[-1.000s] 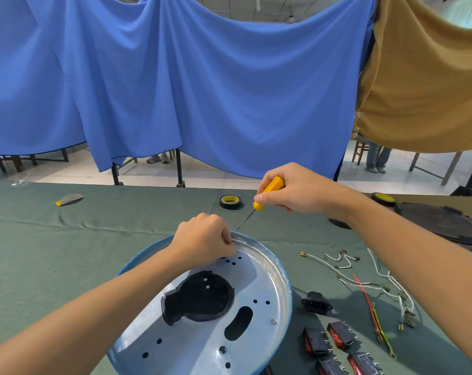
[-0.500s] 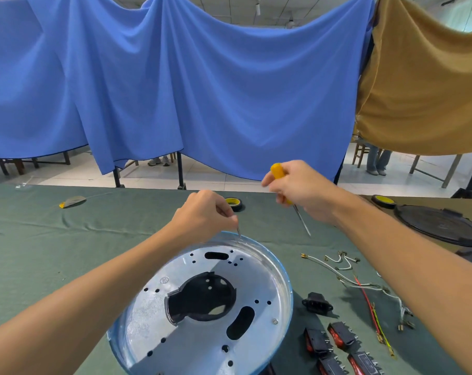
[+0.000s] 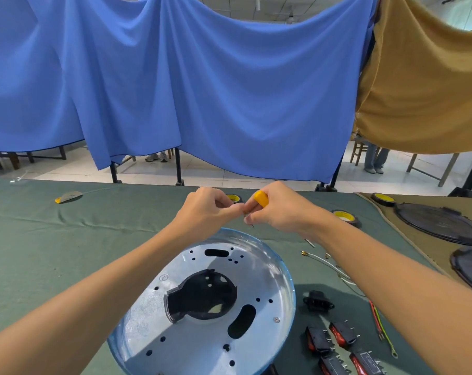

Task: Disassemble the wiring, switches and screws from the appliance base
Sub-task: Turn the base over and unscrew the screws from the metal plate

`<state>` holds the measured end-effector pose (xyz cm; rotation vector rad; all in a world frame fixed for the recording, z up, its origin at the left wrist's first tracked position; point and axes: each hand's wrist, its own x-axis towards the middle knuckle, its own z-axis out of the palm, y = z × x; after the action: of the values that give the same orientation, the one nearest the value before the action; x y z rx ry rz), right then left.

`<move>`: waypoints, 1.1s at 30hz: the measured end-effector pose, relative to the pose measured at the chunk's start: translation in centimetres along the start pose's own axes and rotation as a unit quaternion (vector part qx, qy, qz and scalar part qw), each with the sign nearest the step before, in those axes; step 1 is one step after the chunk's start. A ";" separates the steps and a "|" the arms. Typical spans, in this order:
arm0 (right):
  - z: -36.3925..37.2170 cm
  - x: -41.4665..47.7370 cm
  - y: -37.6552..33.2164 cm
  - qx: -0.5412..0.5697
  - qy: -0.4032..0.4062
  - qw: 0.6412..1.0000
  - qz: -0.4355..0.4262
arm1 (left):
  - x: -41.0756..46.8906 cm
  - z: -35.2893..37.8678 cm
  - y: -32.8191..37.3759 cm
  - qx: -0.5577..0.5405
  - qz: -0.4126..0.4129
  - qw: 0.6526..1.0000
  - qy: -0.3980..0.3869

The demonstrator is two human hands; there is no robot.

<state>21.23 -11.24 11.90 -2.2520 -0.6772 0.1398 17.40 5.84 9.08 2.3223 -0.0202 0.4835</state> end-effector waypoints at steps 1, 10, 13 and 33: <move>-0.1 0.3 0.4 -0.024 0.004 1.000 0.012 | 0.1 0.1 -0.5 0.031 -0.008 0.999 0.006; 1.2 3.0 7.0 -0.219 0.018 0.964 0.150 | -0.4 -0.8 -5.5 0.207 -0.066 0.969 -0.119; 2.7 3.3 7.9 -0.244 0.034 0.956 0.159 | -0.6 -1.1 -6.1 0.227 -0.069 0.960 -0.147; -0.3 1.7 -1.7 0.010 0.239 0.970 -0.041 | -1.1 -2.6 -7.6 0.242 -0.113 0.944 -0.195</move>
<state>22.04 -9.60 13.56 -2.1173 -0.5000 -0.4235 16.69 12.94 5.23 2.8235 0.1950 -0.1130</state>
